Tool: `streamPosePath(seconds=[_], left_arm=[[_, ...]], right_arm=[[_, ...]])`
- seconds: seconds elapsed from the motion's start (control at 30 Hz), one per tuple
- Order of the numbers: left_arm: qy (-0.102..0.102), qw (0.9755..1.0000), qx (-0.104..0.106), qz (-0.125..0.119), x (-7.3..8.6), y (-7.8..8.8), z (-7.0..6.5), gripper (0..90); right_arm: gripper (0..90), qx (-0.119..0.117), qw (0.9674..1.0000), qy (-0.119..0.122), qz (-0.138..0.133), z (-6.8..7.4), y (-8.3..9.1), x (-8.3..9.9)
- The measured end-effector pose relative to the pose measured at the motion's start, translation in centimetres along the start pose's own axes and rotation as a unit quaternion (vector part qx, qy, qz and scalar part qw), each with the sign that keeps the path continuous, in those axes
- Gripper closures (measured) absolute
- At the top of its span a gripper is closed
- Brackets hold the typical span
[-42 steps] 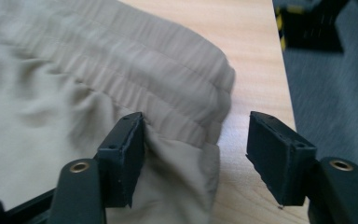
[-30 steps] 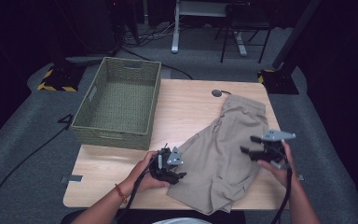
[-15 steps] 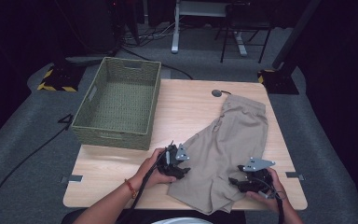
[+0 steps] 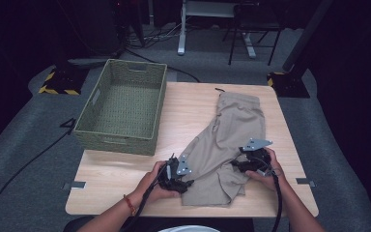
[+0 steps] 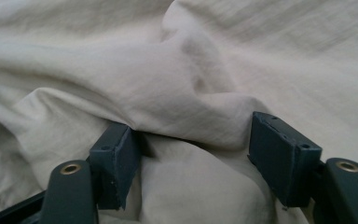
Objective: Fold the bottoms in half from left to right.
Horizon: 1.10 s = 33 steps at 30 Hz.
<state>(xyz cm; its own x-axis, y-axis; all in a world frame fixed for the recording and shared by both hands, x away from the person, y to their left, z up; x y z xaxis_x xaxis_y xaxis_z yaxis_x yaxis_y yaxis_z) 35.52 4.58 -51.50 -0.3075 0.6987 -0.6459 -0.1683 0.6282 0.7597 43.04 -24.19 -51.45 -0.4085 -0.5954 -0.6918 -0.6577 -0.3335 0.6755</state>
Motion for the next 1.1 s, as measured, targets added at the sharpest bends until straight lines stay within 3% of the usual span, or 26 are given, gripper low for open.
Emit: streamPosePath(seconds=[0.1, 0.17, 0.3, 0.37, 0.53, 0.63, 0.8, 0.9, 0.97, 1.07, 1.1], left_arm=[[0.004, 1.0, -0.007, -0.005, 0.2, 0.0, -0.3, 37.4], [0.002, 0.9999, -0.015, -0.007, 0.3, 0.1, -0.6, 37.6], [0.02, 0.9995, -0.021, -0.01, 0.4, 0.1, -1.3, 38.8], [0.03, 0.9991, -0.025, -0.016, 0.6, 0.1, -1.6, 39.3], [0.052, 0.9982, -0.001, -0.029, 1.1, 0.2, -1.7, 39.2], [0.056, 0.998, 0.01, -0.029, 1.2, 0.2, -2.1, 39.1], [0.032, 0.9988, 0.034, -0.017, 1.2, 0.2, -4.1, 38.9], [-0.008, 0.999, 0.042, 0.009, 0.9, 0.6, -4.7, 30.9], [-0.012, 0.999, 0.043, 0.002, 0.6, 1.3, -4.4, 23.6], [-0.006, 0.999, 0.038, -0.021, -0.1, 2.5, -2.8, 22.4], [-0.004, 0.9989, 0.039, -0.024, -0.4, 2.7, -2.1, 22.2]], right_arm=[[32.6, 0.008, 0.9999, 0.013, 0.008, 0.4, 0.1, -0.3], [32.0, -0.007, 0.9998, 0.019, 0.002, 1.1, 1.1, -0.1], [29.7, -0.013, 0.9986, 0.052, 0.0, 2.4, 3.1, 1.4], [29.3, -0.022, 0.9981, 0.057, 0.003, 2.5, 4.2, 2.4], [27.6, -0.024, 0.9966, 0.072, 0.031, 2.0, 6.9, 4.9], [28.9, -0.01, 0.9976, 0.056, 0.038, 1.1, 7.8, 6.2], [29.1, 0.022, 0.9988, 0.021, 0.039, -0.5, 8.7, 7.4], [30.1, 0.032, 0.9993, 0.006, 0.017, -1.1, 9.1, 6.8], [30.7, 0.035, 0.9992, -0.014, -0.012, -1.6, 9.5, 6.0], [30.0, 0.033, 0.9968, -0.046, -0.056, -2.4, 9.8, 4.3], [29.7, 0.036, 0.9965, -0.047, -0.06, -2.6, 9.6, 3.9]])
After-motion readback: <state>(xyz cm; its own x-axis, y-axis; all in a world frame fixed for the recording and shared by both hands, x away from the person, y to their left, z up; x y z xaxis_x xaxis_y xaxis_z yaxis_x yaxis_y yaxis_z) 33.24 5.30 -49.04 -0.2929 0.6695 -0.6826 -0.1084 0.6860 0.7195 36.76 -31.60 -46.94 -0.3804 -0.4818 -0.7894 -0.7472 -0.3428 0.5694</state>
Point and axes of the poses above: each handheld gripper's, and its own axes: y roughly backward along the jaws, x roughly out of its underside, z roughly to its left, the point moved 3 cm from there along -y, roughly forward along the jaws, and after that the axes turned 12 degrees about x, right-handed, at the moved point
